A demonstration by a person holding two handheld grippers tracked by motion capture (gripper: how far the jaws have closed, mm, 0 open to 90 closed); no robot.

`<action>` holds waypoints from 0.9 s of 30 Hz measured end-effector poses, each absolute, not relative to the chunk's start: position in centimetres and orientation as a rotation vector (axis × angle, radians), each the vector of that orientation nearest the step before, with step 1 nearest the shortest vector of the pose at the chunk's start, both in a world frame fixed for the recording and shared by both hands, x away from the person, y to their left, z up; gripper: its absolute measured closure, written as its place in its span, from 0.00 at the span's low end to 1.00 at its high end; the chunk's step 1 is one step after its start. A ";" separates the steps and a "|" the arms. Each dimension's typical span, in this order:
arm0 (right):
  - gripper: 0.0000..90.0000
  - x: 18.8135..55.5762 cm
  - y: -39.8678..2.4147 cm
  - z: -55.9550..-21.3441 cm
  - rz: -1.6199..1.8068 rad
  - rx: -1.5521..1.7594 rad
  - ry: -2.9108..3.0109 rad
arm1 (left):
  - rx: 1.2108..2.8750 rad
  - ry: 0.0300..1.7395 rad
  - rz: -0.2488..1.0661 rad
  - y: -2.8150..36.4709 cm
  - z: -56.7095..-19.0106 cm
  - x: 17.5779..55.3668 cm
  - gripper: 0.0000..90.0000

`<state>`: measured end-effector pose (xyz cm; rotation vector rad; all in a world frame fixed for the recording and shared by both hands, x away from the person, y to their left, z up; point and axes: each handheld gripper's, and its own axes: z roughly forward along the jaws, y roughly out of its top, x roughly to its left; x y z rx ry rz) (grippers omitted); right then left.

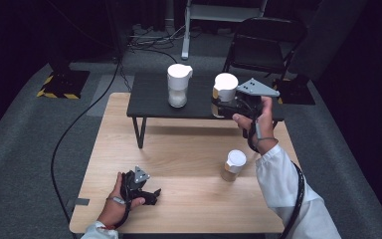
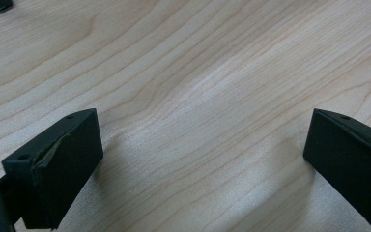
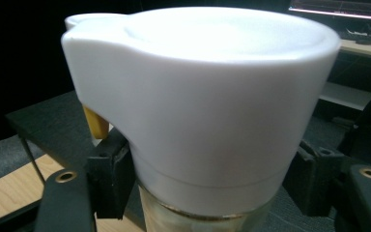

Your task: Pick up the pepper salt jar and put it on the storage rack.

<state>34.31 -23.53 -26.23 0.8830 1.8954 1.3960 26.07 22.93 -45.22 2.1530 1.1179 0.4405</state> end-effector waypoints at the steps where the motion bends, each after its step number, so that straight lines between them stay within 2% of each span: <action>1: 0.33 34.5 -23.5 -26.3 1.400 0.890 1.891 | 2.153 1.118 0.440 22.9 -45.2 26.1 0.00; 13: 0.33 37.0 -22.9 -26.3 1.386 0.966 1.869 | 2.153 1.118 0.440 22.9 -45.2 26.1 0.00; 27: 0.33 38.4 -22.3 -27.2 1.402 1.008 1.853 | 2.153 1.116 0.439 23.0 -45.2 26.1 0.00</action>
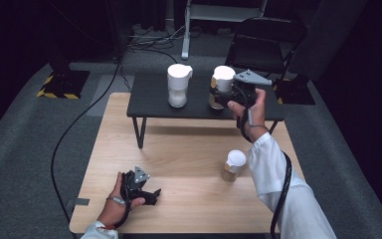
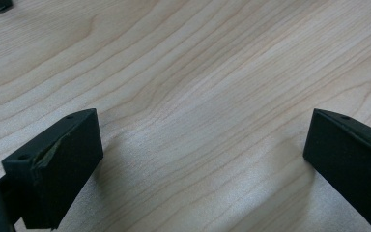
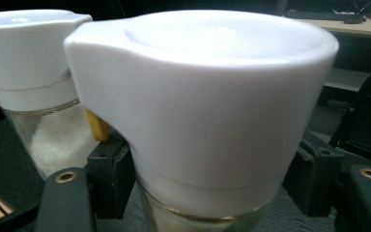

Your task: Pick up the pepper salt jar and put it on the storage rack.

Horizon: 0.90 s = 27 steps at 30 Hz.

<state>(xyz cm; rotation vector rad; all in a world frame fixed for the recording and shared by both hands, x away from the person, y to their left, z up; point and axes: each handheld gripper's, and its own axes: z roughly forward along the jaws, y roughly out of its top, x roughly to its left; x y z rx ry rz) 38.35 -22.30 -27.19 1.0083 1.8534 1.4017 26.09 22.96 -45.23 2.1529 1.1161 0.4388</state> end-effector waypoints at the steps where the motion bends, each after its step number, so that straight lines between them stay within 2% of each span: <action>1: 0.33 38.5 -22.3 -27.3 1.409 1.010 1.855 | 2.153 1.116 0.439 23.0 -45.2 26.1 0.00; 20: 0.32 38.4 -21.8 -28.4 1.408 1.000 1.837 | 2.153 1.116 0.439 23.0 -45.2 26.1 0.00; 27: 0.29 38.4 -21.7 -28.5 1.412 1.010 1.827 | 2.153 1.115 0.439 23.0 -45.2 26.1 0.00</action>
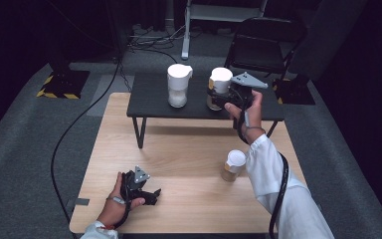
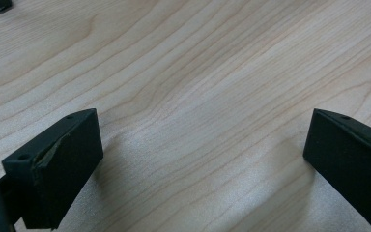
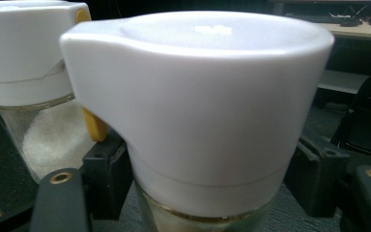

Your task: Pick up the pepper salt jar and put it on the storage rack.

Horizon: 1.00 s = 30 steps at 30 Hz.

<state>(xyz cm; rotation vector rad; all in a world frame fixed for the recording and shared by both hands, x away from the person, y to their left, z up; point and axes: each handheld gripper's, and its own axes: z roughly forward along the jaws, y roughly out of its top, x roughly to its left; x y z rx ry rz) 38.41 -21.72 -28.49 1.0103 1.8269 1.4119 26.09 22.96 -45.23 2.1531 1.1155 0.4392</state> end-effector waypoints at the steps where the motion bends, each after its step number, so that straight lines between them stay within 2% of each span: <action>1: 0.28 38.4 -21.7 -28.5 1.411 1.014 1.826 | 2.154 1.114 0.439 23.0 -45.2 26.1 0.00; 11: 0.20 38.8 -22.1 -28.7 1.424 1.032 1.830 | 2.157 1.111 0.437 23.0 -45.2 26.1 0.00; 15: 0.19 39.0 -22.3 -28.7 1.430 1.029 1.840 | 2.157 1.111 0.438 23.0 -45.2 26.1 0.00; 18: 0.13 39.0 -22.1 -28.7 1.402 1.033 1.837 | 2.157 1.111 0.437 23.0 -45.2 26.1 0.00; 30: 0.04 39.0 -21.8 -28.9 1.367 1.025 1.821 | 2.157 1.110 0.438 23.0 -45.2 26.1 0.00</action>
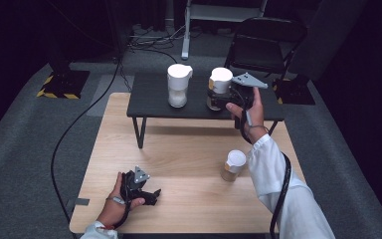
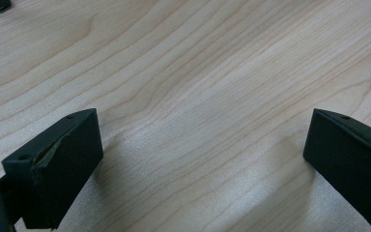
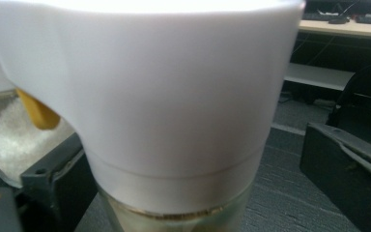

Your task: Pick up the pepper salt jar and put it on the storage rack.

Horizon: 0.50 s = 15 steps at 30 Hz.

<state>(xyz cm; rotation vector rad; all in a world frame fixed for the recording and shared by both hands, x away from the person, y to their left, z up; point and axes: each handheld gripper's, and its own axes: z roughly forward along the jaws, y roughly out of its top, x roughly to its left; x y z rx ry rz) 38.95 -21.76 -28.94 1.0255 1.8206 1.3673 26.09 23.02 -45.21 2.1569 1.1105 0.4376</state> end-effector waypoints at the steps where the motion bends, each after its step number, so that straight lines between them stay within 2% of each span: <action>1: 0.04 39.0 -21.8 -28.9 1.366 1.030 1.830 | 2.157 1.110 0.437 23.0 -45.2 26.1 0.00; 15: 0.01 38.5 -22.7 -29.6 1.363 0.976 1.838 | 2.157 1.110 0.437 23.0 -45.2 26.1 0.00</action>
